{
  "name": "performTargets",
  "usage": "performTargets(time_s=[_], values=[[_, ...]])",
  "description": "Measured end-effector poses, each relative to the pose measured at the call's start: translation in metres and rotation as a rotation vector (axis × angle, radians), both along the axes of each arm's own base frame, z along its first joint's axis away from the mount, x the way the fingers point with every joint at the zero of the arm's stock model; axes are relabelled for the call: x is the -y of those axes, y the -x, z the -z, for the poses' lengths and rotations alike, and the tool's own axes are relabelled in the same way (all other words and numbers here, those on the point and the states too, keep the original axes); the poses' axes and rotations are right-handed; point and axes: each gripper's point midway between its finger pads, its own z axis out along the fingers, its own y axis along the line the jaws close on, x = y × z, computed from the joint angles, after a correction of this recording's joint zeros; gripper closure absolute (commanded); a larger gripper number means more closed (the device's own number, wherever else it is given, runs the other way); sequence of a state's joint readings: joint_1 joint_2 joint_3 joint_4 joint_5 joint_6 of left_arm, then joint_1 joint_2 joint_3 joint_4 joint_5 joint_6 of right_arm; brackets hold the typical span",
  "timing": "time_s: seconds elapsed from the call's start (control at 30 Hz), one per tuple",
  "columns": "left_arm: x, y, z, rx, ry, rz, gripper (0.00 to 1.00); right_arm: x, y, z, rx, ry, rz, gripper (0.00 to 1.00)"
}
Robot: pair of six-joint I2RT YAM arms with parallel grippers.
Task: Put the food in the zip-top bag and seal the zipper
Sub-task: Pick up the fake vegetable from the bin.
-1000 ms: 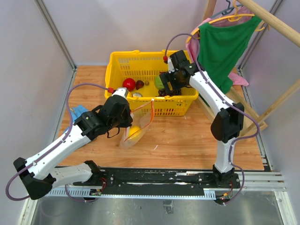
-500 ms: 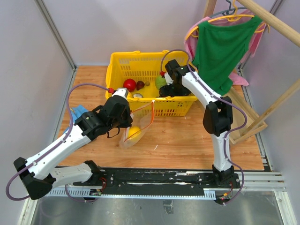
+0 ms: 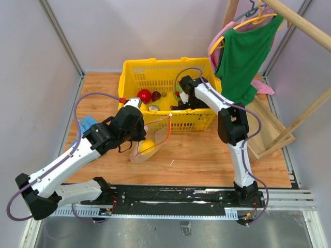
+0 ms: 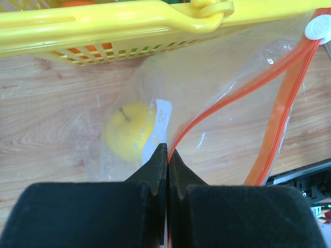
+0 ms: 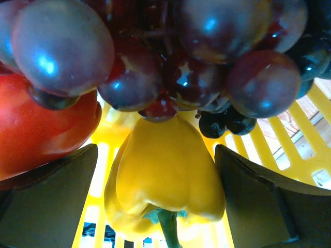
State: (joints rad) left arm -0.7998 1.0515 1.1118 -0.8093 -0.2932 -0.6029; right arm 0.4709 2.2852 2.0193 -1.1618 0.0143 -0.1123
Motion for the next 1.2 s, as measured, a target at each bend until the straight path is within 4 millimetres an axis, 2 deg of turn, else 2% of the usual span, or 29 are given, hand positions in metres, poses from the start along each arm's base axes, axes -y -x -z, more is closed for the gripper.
performTargets(time_s=[0.23,0.37,0.5,0.63,0.87,1.2], values=[[-0.001,0.001,0.004,-0.008,-0.003,-0.003,1.00,0.000,0.005,0.003,-0.026,-0.001,-0.002,0.28],[-0.001,0.001,0.004,-0.008,-0.001,-0.004,1.00,0.002,0.006,0.001,-0.026,0.004,-0.001,0.33],[-0.001,0.001,0.004,-0.008,-0.001,-0.004,1.00,0.002,0.005,-0.013,0.003,-0.004,0.000,0.39],[0.001,0.001,0.002,-0.004,0.010,0.000,1.00,0.002,0.001,-0.045,0.080,-0.031,0.003,0.43],[0.005,0.001,-0.003,0.008,0.038,0.012,1.00,-0.006,-0.015,-0.118,0.301,-0.088,0.010,0.47],[0.010,0.000,-0.006,0.012,0.064,0.018,1.00,-0.026,-0.019,-0.192,0.561,-0.163,-0.005,0.50]])
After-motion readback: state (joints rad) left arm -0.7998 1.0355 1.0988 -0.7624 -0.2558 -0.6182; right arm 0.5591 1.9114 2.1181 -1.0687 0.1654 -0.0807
